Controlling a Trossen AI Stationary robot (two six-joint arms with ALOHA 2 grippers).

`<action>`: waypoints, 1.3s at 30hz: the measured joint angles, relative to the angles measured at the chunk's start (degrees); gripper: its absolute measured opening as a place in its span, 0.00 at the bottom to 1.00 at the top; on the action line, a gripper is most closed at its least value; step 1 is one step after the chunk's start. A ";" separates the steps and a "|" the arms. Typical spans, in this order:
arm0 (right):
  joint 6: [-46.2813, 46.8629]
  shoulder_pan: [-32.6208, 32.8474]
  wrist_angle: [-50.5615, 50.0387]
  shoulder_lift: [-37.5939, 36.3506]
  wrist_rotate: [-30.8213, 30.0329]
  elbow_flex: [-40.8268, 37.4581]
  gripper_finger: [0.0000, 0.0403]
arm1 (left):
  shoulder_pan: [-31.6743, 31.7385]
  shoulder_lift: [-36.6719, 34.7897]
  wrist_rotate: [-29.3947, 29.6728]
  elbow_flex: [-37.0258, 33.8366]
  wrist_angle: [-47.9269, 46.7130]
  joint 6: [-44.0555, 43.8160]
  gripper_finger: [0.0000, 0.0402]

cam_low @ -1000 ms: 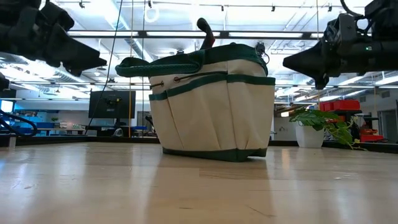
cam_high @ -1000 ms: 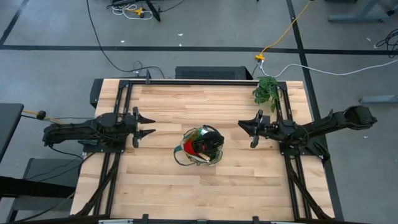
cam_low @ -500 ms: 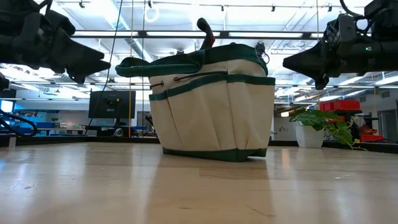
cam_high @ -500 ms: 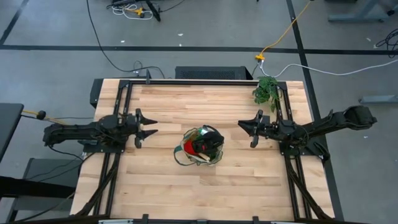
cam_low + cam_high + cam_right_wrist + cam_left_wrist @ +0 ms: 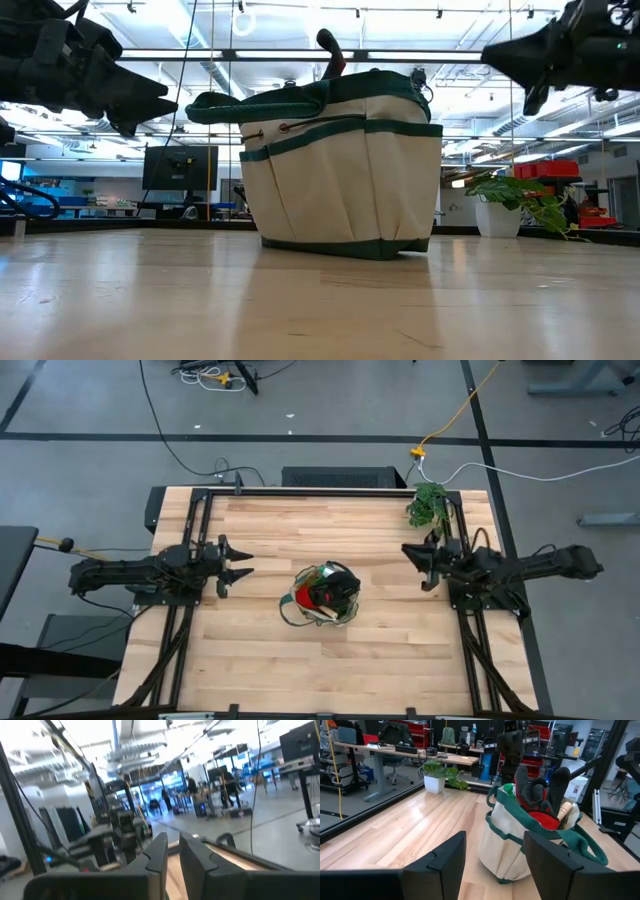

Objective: Pick & Place Garden tools in Gardening bag
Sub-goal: Return to Home Position

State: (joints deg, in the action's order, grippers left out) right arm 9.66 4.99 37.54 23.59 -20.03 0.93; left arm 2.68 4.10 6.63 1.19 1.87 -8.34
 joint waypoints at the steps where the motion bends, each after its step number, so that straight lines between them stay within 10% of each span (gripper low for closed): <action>1: -0.02 0.00 0.10 -1.28 -0.03 0.00 0.12 | 0.00 0.00 0.00 0.00 0.00 -0.02 0.51; 18: 0.17 -0.08 -0.33 -23.56 -0.07 0.00 0.12 | -0.02 -0.96 0.00 0.02 0.00 -0.02 0.51; 39: -7.52 -0.17 -10.28 -23.28 6.74 -0.04 0.12 | 0.15 -4.02 -0.26 -0.68 1.25 -0.02 0.51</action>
State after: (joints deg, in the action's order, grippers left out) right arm 2.14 4.83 27.27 0.32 -13.30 0.89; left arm 2.83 0.08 6.37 0.51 3.11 -8.36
